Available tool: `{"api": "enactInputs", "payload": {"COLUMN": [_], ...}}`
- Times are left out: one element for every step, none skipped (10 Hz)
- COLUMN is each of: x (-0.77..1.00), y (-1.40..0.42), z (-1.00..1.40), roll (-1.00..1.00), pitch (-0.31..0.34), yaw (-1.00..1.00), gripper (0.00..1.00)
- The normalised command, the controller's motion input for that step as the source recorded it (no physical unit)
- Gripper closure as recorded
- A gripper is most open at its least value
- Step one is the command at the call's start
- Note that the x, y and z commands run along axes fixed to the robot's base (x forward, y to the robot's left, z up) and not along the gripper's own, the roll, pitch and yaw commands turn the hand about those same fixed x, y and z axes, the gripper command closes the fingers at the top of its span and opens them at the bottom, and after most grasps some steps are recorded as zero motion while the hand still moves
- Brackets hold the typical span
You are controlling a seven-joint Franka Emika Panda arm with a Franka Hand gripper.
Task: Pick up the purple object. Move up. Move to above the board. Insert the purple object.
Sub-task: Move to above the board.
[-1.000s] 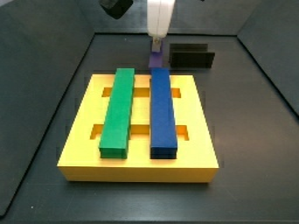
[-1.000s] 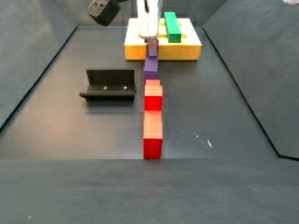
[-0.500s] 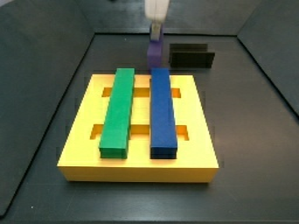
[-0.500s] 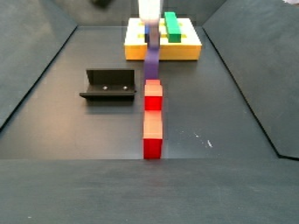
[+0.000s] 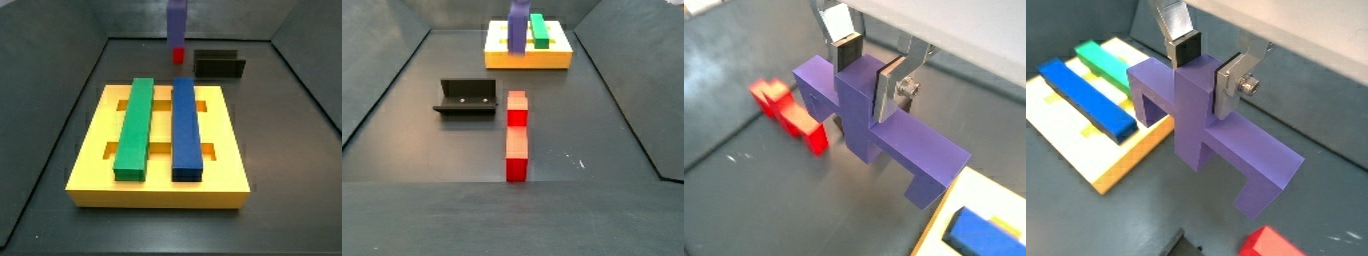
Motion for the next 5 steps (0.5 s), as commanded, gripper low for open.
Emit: {"api": "enactInputs", "payload": {"x": [0.05,0.02,-0.17,-0.16,-0.17], "y": [0.01,0.00,-1.40,-1.40,-1.40], "z": [1.40,0.42,0.31,0.28,0.28], "roll": [-0.02,-0.02,-0.01,0.00,0.01], "pitch": [0.059,0.104,0.016,0.010,0.009], "yaw": [0.00,-0.01,1.00,1.00,1.00], "gripper": [1.00,1.00,1.00,1.00,1.00]}}
